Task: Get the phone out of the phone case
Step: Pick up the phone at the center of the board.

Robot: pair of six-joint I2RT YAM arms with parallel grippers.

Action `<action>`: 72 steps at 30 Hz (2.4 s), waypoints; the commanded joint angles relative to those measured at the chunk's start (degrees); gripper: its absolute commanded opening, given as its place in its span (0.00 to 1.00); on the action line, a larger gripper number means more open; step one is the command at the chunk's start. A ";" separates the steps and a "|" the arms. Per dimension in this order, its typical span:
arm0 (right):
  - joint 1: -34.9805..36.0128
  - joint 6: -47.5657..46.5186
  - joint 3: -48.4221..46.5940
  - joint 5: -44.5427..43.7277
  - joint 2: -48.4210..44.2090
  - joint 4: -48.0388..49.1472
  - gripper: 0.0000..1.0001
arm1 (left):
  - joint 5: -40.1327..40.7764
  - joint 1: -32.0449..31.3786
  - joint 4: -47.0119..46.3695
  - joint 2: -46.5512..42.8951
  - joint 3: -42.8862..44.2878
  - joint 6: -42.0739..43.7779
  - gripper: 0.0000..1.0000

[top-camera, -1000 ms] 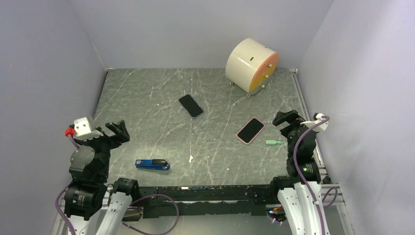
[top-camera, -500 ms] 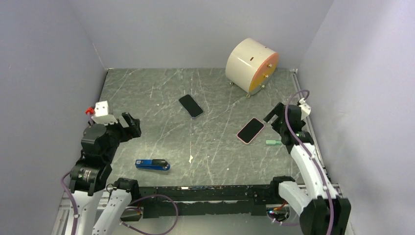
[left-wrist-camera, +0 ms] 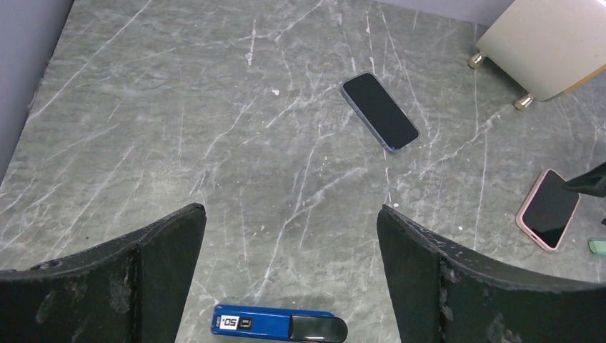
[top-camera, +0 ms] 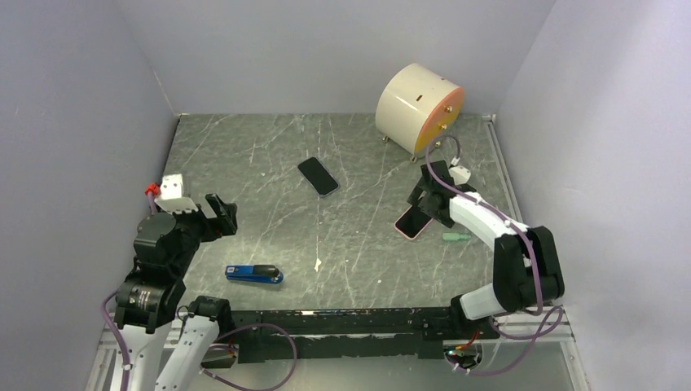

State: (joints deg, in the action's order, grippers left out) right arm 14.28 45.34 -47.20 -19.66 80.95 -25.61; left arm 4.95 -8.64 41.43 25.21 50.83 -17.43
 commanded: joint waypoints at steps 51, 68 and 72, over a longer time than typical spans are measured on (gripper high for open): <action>16.71 -10.47 3.00 16.80 4.43 31.26 0.45 | -36.92 -0.54 -28.92 20.07 -10.38 -19.25 0.94; 27.79 -20.86 6.71 23.43 0.96 51.93 0.45 | -33.63 -8.85 -48.08 32.04 -14.77 -26.29 0.91; 30.63 -26.49 7.69 24.50 0.02 54.61 0.45 | -34.12 -9.81 -50.50 35.70 -14.62 -27.70 0.90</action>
State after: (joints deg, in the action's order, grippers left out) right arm 43.05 25.61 -39.77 2.55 84.07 17.98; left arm -28.23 -17.58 -3.07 58.61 34.85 -43.00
